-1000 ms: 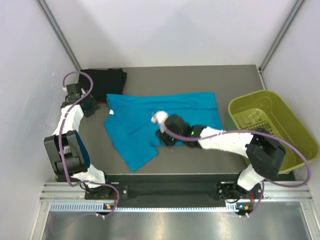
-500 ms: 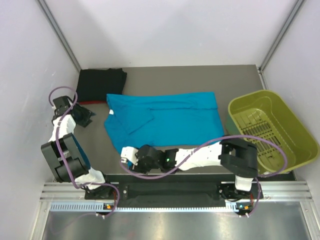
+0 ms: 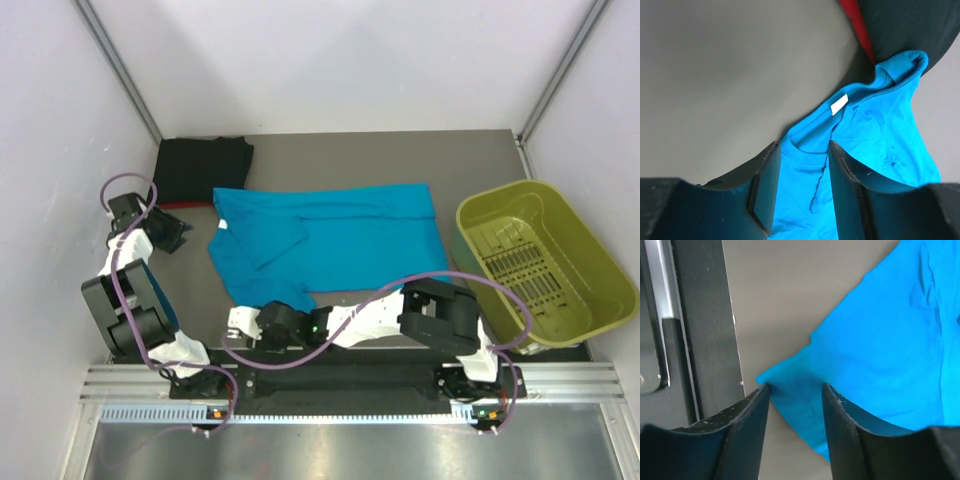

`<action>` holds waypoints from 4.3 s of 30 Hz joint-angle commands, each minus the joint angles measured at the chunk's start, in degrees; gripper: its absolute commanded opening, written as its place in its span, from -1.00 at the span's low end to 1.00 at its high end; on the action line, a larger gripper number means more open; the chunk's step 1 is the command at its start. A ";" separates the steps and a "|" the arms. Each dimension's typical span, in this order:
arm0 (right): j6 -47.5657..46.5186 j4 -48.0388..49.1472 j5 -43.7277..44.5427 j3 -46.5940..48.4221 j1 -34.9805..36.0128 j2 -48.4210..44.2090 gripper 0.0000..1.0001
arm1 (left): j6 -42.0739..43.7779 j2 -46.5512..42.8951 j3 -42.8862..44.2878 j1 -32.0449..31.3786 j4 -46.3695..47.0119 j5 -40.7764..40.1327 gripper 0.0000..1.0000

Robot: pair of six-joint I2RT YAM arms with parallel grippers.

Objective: Fold and stack the t-shirts
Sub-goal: Fold the tshirt

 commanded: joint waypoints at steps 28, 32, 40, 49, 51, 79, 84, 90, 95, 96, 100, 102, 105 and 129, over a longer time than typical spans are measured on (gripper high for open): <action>26.94 0.36 -24.96 14.03 -26.06 2.83 -1.00 | 10.56 -16.32 -11.36 -14.12 1.09 8.75 -0.04; 28.70 0.54 -27.69 14.83 -28.96 4.33 -0.94 | 12.31 -15.37 -10.75 -20.12 -0.06 6.73 -0.03; 30.46 -4.74 -23.93 12.65 -33.88 -0.75 -0.42 | 16.97 -9.64 -6.27 -29.16 -5.41 1.74 -0.07; 23.62 6.40 -10.31 -8.09 -26.86 -14.82 -0.42 | 12.68 -5.88 -4.33 -33.48 -4.54 3.65 0.00; 22.47 7.65 -8.11 -9.77 -23.54 -15.26 -0.42 | 12.23 -4.99 -4.15 -34.71 -4.54 2.69 0.01; 18.42 8.09 16.95 -7.05 -7.34 -7.08 -1.00 | 10.21 1.25 -0.73 -37.88 -4.10 -4.78 -1.00; 18.60 7.92 14.85 -8.37 -9.97 -10.86 -1.00 | 10.56 0.19 0.50 -37.79 -5.59 -9.61 -1.00; 17.11 4.93 6.42 -5.04 -15.77 -13.24 -1.00 | 11.70 -0.42 3.40 -37.79 -8.32 -14.45 -1.00; 18.51 2.30 -2.38 -1.26 -22.00 -12.02 -1.00 | 12.67 -0.07 5.51 -37.79 -9.64 -20.32 -1.00; 18.69 1.86 -3.69 0.49 -22.89 -11.32 -1.00 | 12.67 0.02 5.69 -37.70 -9.73 -21.04 -1.00; 19.48 1.24 -6.69 4.10 -27.02 -6.93 -1.00 | 11.53 1.51 7.18 -37.27 -8.85 -24.39 -1.00; 19.39 1.06 -7.39 6.30 -27.90 -5.52 -1.00 | 9.78 1.95 7.36 -36.83 -7.54 -25.35 -1.00; 19.57 0.27 -7.57 9.37 -29.22 -2.97 -1.00 | 8.72 2.39 7.10 -36.39 -4.99 -26.32 -1.00; -10.44 -14.58 -3.80 -16.97 -38.81 -32.02 -0.31 | 11.97 8.19 14.56 -33.05 -5.16 -28.70 -1.00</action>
